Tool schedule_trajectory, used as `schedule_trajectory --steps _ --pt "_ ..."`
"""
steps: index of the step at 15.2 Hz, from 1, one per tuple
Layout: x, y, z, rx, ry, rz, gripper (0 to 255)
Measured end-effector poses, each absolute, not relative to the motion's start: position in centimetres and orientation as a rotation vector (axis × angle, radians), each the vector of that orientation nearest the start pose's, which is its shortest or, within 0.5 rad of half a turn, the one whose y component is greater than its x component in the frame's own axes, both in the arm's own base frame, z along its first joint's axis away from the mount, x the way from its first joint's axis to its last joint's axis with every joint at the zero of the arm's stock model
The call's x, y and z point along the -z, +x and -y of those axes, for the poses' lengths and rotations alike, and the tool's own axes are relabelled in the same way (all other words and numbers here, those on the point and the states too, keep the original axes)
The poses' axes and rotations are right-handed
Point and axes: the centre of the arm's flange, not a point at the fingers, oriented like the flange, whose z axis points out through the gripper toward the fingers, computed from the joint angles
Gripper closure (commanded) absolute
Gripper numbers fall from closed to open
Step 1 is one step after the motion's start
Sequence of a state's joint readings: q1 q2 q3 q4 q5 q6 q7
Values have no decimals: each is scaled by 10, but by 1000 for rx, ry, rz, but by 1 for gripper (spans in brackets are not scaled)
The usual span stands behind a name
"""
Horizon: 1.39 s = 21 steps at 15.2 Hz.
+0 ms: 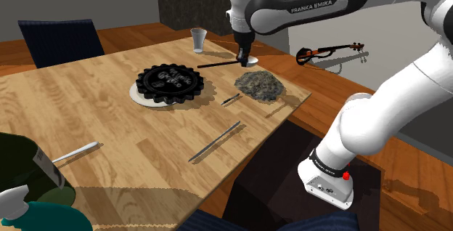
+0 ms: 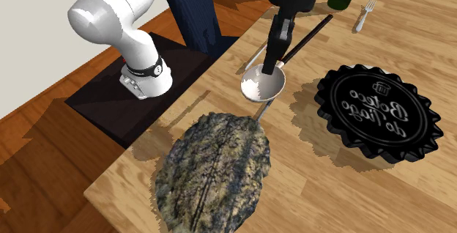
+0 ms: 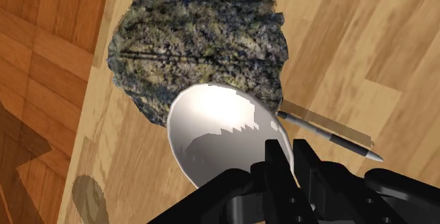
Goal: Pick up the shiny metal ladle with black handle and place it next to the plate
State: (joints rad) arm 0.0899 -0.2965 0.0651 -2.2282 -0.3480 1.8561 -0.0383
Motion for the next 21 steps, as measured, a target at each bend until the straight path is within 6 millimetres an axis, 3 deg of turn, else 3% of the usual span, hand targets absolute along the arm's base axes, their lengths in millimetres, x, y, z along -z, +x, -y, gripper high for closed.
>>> schedule_trajectory --steps 3,5,21 --pt "-493 476 -84 -99 -3453 525 255" --pt "-487 483 -94 -100 -3453 524 255" --pt "-404 483 -99 -101 -3453 523 255"
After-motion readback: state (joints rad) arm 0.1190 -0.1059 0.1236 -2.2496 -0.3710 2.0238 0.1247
